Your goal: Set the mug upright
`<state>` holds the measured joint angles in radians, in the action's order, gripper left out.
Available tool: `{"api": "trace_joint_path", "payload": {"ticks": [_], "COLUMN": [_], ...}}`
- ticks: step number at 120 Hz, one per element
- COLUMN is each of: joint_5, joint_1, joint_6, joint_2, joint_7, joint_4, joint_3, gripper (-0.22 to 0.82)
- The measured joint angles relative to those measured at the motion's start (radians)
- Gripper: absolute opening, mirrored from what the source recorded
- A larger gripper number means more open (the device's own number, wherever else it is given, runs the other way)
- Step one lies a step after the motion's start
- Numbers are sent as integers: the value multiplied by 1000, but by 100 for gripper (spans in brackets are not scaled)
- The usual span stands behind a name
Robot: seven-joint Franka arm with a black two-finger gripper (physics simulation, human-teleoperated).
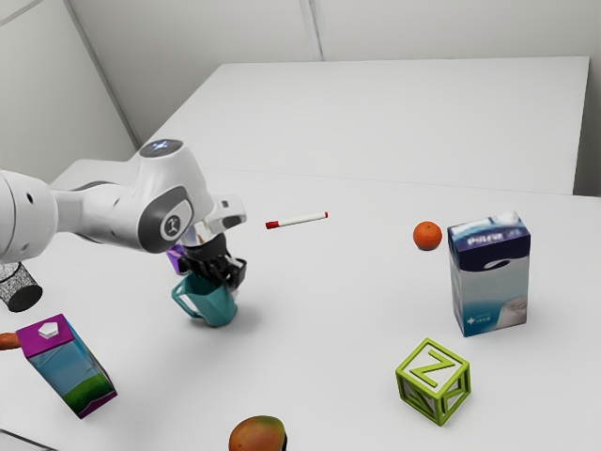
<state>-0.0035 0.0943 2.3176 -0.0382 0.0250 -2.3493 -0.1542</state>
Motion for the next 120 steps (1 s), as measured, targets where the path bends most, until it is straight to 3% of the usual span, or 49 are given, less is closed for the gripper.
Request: {"api": "trace_joint_path", "payload": {"ticks": [21,42,72,120], "joint_5": [-3,-10,-13,-22], "joint_1": [-24,-18,-18,-60], "joint_6": [0,-31,-141,-387], "joint_2": [-26,-45,-52,-21], "joint_7": [-5,-7,-10,-26], "joint_4": [8,55,154,396], "joint_3": [-4,-4,-8,-9], "gripper": [33,47,55,58]}}
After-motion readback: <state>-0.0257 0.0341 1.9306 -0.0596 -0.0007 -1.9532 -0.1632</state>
